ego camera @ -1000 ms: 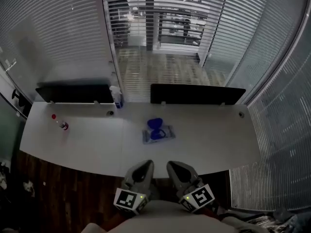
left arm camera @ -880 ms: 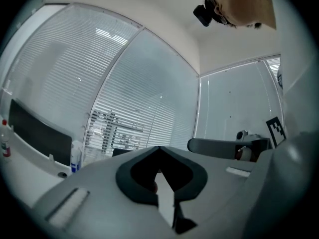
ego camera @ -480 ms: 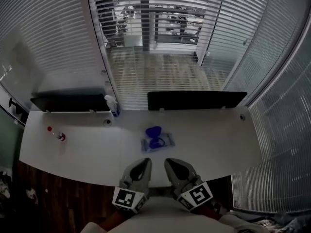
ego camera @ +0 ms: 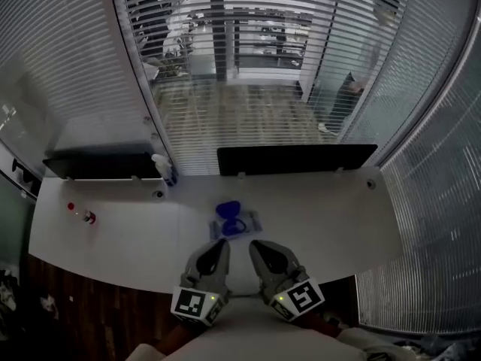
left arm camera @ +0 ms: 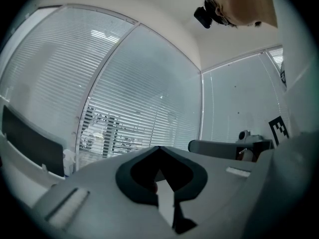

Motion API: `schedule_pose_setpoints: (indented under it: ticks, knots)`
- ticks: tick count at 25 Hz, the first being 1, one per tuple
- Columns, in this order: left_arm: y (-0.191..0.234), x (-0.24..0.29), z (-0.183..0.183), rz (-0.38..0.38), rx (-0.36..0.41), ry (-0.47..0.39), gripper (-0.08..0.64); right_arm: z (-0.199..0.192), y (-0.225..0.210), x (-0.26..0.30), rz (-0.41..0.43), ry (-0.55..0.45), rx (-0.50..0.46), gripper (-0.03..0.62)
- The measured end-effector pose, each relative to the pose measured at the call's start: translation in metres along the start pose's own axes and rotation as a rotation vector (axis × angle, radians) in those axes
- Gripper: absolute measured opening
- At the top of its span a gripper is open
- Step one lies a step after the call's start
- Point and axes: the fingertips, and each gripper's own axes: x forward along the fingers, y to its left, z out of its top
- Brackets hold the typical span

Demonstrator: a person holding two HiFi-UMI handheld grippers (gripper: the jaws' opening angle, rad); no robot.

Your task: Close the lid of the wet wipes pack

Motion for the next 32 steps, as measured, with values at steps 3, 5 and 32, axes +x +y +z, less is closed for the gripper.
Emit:
schedule_pose_setpoints:
  ticks: [3, 5, 32]
  knots:
    - [-0.004, 0.008, 0.001, -0.005, 0.010, 0.005, 0.003, 0.002, -0.008, -0.001, 0.000, 0.001, -0.005, 0.000]
    - [-0.004, 0.013, 0.005, -0.008, 0.008, -0.001, 0.003, 0.003, -0.013, 0.001, 0.000, 0.010, -0.003, 0.000]
    - [0.047, 0.046, -0.062, 0.052, -0.069, 0.209, 0.003, -0.071, -0.046, 0.048, 0.129, 0.249, -0.035, 0.002]
